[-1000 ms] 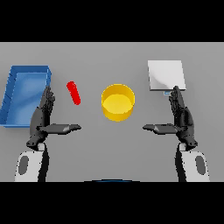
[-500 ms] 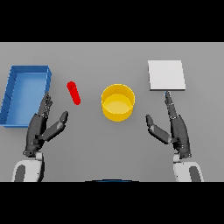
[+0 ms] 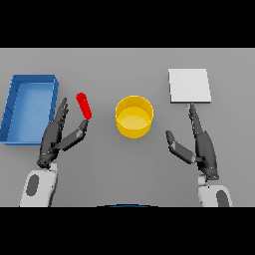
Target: Pick up the red beaker and tilt it to pour out 1 green nut into yellow bowl. Pick up the yellow bowl and place it on the metallic measuring scale.
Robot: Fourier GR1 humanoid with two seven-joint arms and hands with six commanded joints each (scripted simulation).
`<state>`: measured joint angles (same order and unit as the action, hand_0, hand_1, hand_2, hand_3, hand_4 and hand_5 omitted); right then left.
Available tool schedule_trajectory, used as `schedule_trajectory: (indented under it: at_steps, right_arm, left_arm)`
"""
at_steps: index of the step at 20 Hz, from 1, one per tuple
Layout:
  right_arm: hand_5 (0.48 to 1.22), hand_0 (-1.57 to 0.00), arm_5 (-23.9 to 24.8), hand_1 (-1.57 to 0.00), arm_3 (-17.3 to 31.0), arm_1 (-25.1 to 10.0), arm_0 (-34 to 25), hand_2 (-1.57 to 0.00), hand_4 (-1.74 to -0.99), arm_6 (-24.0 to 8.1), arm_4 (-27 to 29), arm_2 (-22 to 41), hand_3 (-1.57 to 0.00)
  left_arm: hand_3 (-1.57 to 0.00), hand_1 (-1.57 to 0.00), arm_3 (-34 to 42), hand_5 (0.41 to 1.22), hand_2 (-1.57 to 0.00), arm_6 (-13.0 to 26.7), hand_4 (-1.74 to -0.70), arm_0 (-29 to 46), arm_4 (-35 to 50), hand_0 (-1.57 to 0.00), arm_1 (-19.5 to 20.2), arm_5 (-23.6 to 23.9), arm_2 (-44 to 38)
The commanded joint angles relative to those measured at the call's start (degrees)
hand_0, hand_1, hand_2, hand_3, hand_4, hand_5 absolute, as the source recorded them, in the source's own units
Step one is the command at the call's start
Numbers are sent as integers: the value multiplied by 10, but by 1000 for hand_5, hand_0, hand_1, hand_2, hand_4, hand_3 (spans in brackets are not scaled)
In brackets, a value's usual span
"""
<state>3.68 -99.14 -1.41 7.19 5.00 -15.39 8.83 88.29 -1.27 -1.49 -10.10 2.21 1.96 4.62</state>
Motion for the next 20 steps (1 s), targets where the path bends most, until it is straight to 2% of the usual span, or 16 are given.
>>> schedule_trajectory:
  at_steps: [1, 4, 5, 8, 14, 18, 20]
  right_arm:
    - [653, 1, -7, 1, 0, -1, 4, 1, -1171, 6, 8, -1, 1]
    - [661, 1, -8, 1, 11, 1, -1, 1, -1204, 9, 15, -5, 1]
    - [664, 1, -10, 1, 8, 2, 7, 1, -1213, 20, 14, -1, 1]
    - [666, 1, -7, 1, 14, 1, -6, 1, -1230, 13, 16, -8, 1]
    - [675, 1, -6, 1, 10, -1, -1, 1, -1247, 18, 10, -5, 1]
    - [690, 1, -13, 1, 7, 1, -4, 1, -1264, 5, 20, -5, 1]
    - [692, 1, -13, 1, 2, -2, 3, 1, -1266, 15, 22, -8, 1]
  left_arm:
    - [1, 1, -19, 636, 1, -4, -1139, -16, -2, 1, -1, 5, -5]
    - [1, 1, -87, 636, 1, -17, -1153, -64, -4, 1, -1, 13, -21]
    - [1, 1, -102, 632, 1, -26, -1150, -72, -3, 1, 0, 14, -25]
    - [1, 1, -149, 631, 1, -33, -1163, -113, -1, 1, -3, 19, -37]
    - [1, 1, -261, 643, 1, -80, -1221, -187, -9, 1, -10, 39, -56]
    - [1, 1, -323, 664, 1, -104, -1256, -232, -26, 1, -13, 57, -60]
    - [1, 1, -350, 676, 1, -108, -1260, -256, -29, 1, -18, 66, -64]
